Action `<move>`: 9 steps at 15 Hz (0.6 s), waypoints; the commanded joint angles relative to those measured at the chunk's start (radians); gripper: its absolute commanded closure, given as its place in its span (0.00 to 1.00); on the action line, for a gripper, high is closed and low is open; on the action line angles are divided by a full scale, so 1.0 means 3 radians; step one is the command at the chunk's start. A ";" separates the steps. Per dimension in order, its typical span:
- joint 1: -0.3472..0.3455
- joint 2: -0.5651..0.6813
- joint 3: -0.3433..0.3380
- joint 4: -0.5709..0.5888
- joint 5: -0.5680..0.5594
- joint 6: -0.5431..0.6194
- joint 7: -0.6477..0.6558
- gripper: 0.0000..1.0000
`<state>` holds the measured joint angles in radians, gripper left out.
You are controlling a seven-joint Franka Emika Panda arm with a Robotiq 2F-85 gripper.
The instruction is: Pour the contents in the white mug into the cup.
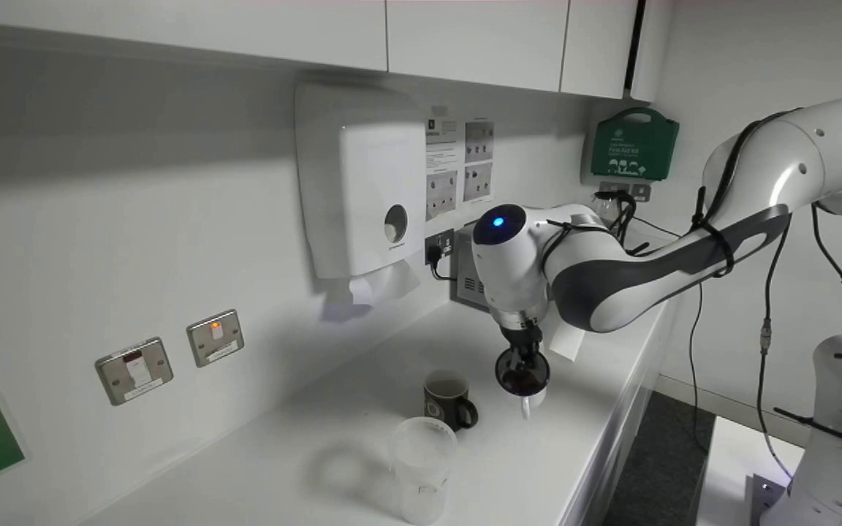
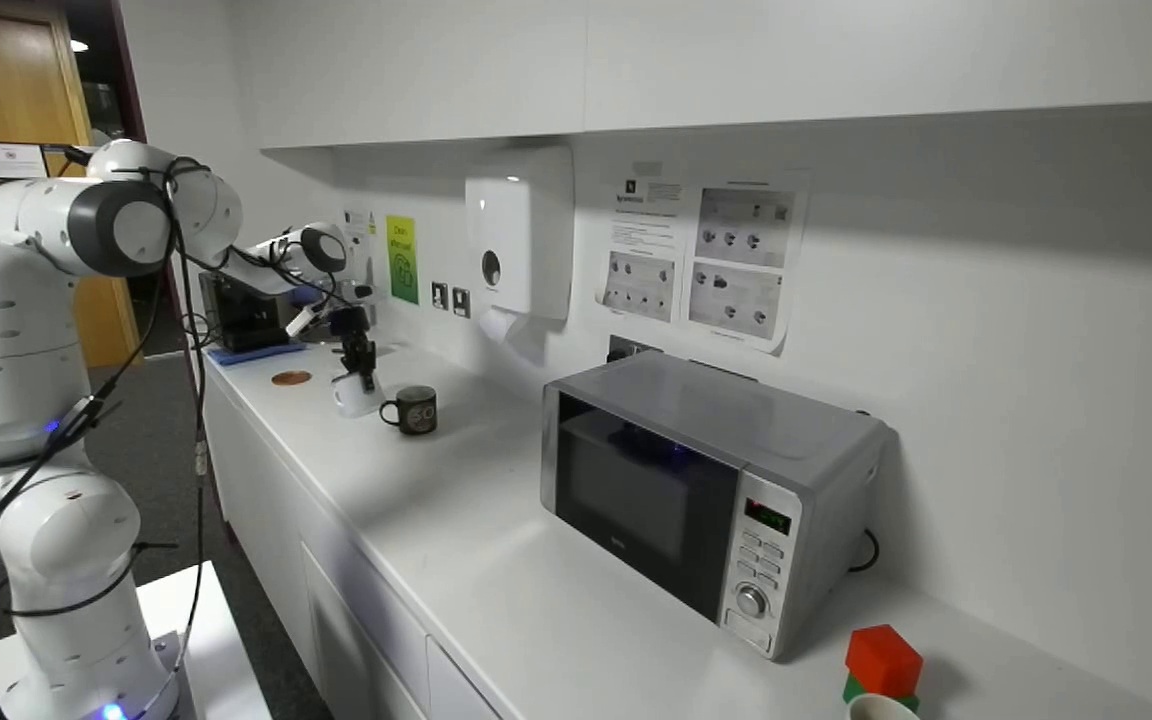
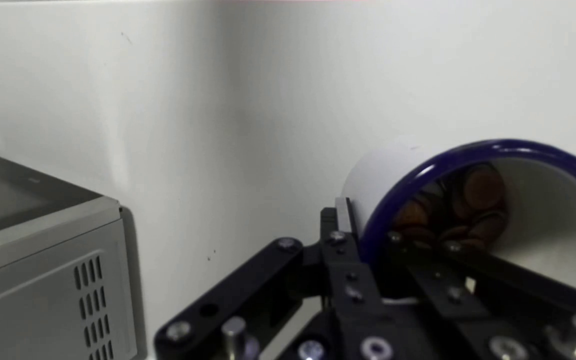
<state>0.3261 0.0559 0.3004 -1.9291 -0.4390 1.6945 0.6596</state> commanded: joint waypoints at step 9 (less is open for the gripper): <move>0.0244 0.0299 0.0049 0.0382 -0.0278 -0.0191 -0.0126 0.99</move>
<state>0.3925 0.1438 0.3211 -1.8190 -0.5232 1.6406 0.6223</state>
